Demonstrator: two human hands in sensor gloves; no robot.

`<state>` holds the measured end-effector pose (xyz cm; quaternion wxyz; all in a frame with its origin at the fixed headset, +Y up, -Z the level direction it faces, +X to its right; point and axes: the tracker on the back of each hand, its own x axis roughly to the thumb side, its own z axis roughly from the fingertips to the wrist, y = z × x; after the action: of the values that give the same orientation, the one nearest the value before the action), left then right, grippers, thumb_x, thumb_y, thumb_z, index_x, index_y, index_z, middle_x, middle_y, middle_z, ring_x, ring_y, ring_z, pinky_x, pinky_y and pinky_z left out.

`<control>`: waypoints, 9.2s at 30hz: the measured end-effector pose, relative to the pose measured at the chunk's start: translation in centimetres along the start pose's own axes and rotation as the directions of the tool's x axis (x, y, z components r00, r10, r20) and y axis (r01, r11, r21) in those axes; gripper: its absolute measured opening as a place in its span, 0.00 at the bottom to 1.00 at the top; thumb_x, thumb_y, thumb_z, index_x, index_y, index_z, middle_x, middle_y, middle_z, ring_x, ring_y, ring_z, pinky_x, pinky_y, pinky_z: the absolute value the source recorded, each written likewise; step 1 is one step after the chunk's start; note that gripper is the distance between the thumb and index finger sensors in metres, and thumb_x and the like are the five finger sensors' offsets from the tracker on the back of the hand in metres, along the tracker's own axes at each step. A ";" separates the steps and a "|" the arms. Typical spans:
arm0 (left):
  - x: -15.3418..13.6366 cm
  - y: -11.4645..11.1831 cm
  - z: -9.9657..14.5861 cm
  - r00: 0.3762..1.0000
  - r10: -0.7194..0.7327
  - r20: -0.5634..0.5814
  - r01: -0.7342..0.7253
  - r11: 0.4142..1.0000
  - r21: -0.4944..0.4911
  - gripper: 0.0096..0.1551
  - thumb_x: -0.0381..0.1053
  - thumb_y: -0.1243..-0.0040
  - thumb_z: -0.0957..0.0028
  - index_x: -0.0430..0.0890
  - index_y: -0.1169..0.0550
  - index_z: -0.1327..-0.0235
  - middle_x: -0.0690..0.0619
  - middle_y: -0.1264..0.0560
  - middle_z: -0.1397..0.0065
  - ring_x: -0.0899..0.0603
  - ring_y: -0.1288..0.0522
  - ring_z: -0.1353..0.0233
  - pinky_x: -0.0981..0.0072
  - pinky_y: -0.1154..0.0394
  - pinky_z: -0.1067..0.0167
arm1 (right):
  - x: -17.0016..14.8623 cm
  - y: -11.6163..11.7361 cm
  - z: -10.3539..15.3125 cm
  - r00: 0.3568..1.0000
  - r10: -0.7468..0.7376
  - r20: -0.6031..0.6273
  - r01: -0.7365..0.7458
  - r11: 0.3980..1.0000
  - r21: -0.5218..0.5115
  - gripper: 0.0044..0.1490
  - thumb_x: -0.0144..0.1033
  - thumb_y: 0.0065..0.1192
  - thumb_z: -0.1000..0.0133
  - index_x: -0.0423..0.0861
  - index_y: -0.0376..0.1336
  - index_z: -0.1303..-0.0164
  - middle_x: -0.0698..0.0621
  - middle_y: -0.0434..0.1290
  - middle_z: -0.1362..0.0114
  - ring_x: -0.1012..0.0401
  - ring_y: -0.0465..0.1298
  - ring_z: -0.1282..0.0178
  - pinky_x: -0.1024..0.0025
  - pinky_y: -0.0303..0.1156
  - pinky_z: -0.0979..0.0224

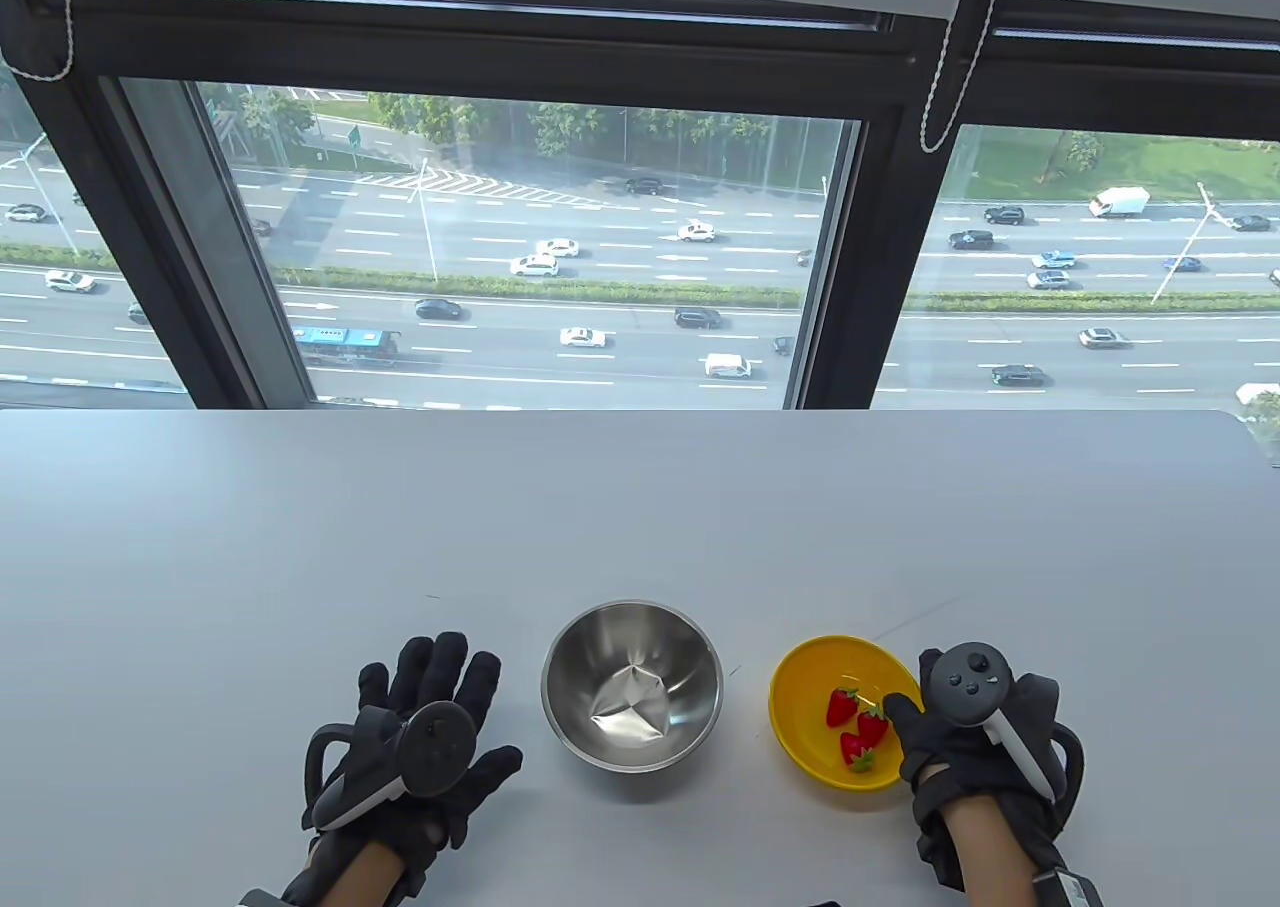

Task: Pour strawberries from bowl into mixing bowl

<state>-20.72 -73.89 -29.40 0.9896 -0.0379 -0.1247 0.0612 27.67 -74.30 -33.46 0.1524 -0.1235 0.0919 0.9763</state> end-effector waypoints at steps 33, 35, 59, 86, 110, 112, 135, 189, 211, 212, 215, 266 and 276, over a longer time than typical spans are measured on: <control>-0.2 -0.1 0.0 1.000 0.007 -0.008 -0.007 1.000 -0.014 0.55 0.76 0.51 0.57 0.55 0.52 0.20 0.47 0.64 0.14 0.31 0.63 0.15 0.24 0.66 0.30 | -1.9 0.2 -1.0 0.974 -0.187 -0.131 0.195 0.979 0.052 0.32 0.44 0.67 0.51 0.43 0.67 0.38 0.52 0.82 0.55 0.62 0.84 0.69 0.57 0.82 0.57; -0.2 -0.1 0.0 1.000 0.008 -0.009 -0.008 1.000 -0.015 0.55 0.76 0.51 0.57 0.55 0.52 0.20 0.47 0.64 0.14 0.31 0.63 0.15 0.24 0.66 0.30 | -1.9 0.2 -1.0 0.970 -0.207 -0.128 0.215 0.975 0.054 0.32 0.44 0.68 0.51 0.43 0.67 0.39 0.51 0.82 0.55 0.62 0.84 0.70 0.58 0.82 0.57; -0.3 -0.1 -0.1 1.000 0.012 -0.009 -0.012 1.000 -0.010 0.55 0.76 0.51 0.57 0.55 0.53 0.20 0.47 0.64 0.14 0.31 0.63 0.15 0.24 0.66 0.30 | -2.1 -1.5 -0.3 0.899 -0.430 -0.086 0.434 0.901 0.027 0.32 0.46 0.70 0.52 0.44 0.66 0.41 0.52 0.82 0.55 0.64 0.85 0.70 0.60 0.83 0.58; -0.1 -0.1 -0.1 1.000 0.010 0.006 -0.010 1.000 -0.001 0.54 0.75 0.51 0.56 0.55 0.52 0.20 0.47 0.64 0.14 0.31 0.63 0.15 0.24 0.66 0.30 | 5.5 -5.8 0.5 0.864 -0.501 -0.038 0.501 0.865 -0.032 0.33 0.49 0.72 0.53 0.47 0.64 0.42 0.54 0.81 0.51 0.64 0.86 0.66 0.61 0.83 0.56; -0.2 -0.2 -0.1 1.000 0.013 -0.003 -0.013 1.000 -0.011 0.54 0.75 0.51 0.56 0.55 0.52 0.20 0.47 0.64 0.14 0.31 0.63 0.15 0.24 0.66 0.30 | 11.9 -2.9 0.0 0.851 -0.521 0.057 0.524 0.851 -0.042 0.31 0.49 0.74 0.53 0.50 0.63 0.45 0.53 0.79 0.47 0.63 0.87 0.61 0.61 0.84 0.53; -0.2 -0.2 -0.2 1.000 0.013 -0.004 -0.013 1.000 -0.017 0.54 0.75 0.51 0.56 0.55 0.52 0.20 0.47 0.64 0.14 0.31 0.64 0.15 0.24 0.66 0.30 | 12.1 -2.4 0.0 0.851 -0.521 0.066 0.524 0.851 -0.029 0.31 0.49 0.74 0.53 0.49 0.63 0.45 0.53 0.79 0.46 0.63 0.87 0.60 0.61 0.84 0.52; -0.3 -0.3 -0.2 1.000 0.014 -0.011 -0.014 0.999 -0.036 0.54 0.75 0.51 0.56 0.55 0.52 0.20 0.47 0.64 0.14 0.31 0.64 0.15 0.24 0.66 0.30 | 13.5 -0.6 0.7 0.868 -0.457 0.196 0.473 0.880 -0.044 0.28 0.45 0.76 0.53 0.51 0.64 0.46 0.51 0.78 0.42 0.59 0.88 0.55 0.59 0.85 0.48; -0.4 -0.5 -0.3 1.000 0.019 -0.011 -0.020 0.999 -0.040 0.54 0.75 0.51 0.56 0.55 0.52 0.20 0.47 0.64 0.14 0.31 0.64 0.15 0.24 0.66 0.30 | -0.7 -4.2 -5.0 0.702 -0.705 -0.101 0.613 0.670 -0.418 0.34 0.47 0.73 0.52 0.46 0.62 0.41 0.50 0.80 0.50 0.64 0.87 0.66 0.61 0.85 0.56; -0.5 -0.7 -0.4 1.000 0.014 -0.018 -0.015 0.998 -0.060 0.54 0.75 0.51 0.56 0.55 0.52 0.20 0.47 0.64 0.14 0.31 0.64 0.15 0.24 0.66 0.30 | -2.6 -1.6 -9.1 0.729 -0.620 -0.289 0.475 0.763 -0.438 0.40 0.43 0.73 0.52 0.40 0.60 0.34 0.47 0.81 0.51 0.62 0.88 0.67 0.59 0.86 0.56; -0.5 -0.7 -0.4 1.000 0.013 -0.018 -0.014 0.998 -0.060 0.54 0.75 0.51 0.56 0.55 0.51 0.20 0.47 0.64 0.14 0.31 0.64 0.15 0.24 0.66 0.30 | -2.7 -1.6 -9.2 0.726 -0.620 -0.297 0.476 0.765 -0.434 0.40 0.42 0.73 0.52 0.40 0.60 0.34 0.47 0.81 0.51 0.62 0.88 0.67 0.58 0.86 0.56; -0.6 -0.7 -0.4 1.000 0.016 -0.019 -0.017 0.998 -0.057 0.54 0.75 0.51 0.56 0.55 0.51 0.20 0.47 0.64 0.14 0.31 0.64 0.15 0.24 0.66 0.30 | -2.9 -1.3 -9.4 0.717 -0.624 -0.310 0.495 0.769 -0.404 0.39 0.41 0.72 0.52 0.39 0.60 0.34 0.46 0.81 0.50 0.61 0.89 0.65 0.57 0.86 0.55; -0.7 -0.5 -0.4 1.000 0.016 0.000 -0.016 1.000 -0.009 0.54 0.75 0.51 0.56 0.55 0.51 0.20 0.47 0.64 0.14 0.31 0.63 0.15 0.24 0.66 0.30 | 4.8 -5.7 0.0 0.968 -0.235 0.091 0.250 0.940 -0.232 0.57 0.70 0.54 0.52 0.50 0.43 0.21 0.40 0.41 0.16 0.37 0.49 0.17 0.27 0.44 0.25; -0.5 -0.5 -0.4 1.000 0.018 0.009 -0.018 1.000 -0.002 0.54 0.75 0.51 0.56 0.55 0.51 0.20 0.47 0.64 0.14 0.31 0.63 0.15 0.24 0.66 0.30 | 6.6 -4.3 2.2 0.963 -0.155 0.220 0.200 0.959 -0.202 0.57 0.71 0.53 0.52 0.51 0.42 0.21 0.41 0.40 0.15 0.37 0.45 0.16 0.26 0.41 0.25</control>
<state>-21.07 -74.48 -29.90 0.9884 -0.0398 -0.1290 0.0703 22.45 -68.00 -33.72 0.2335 -0.0476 -0.0452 0.9701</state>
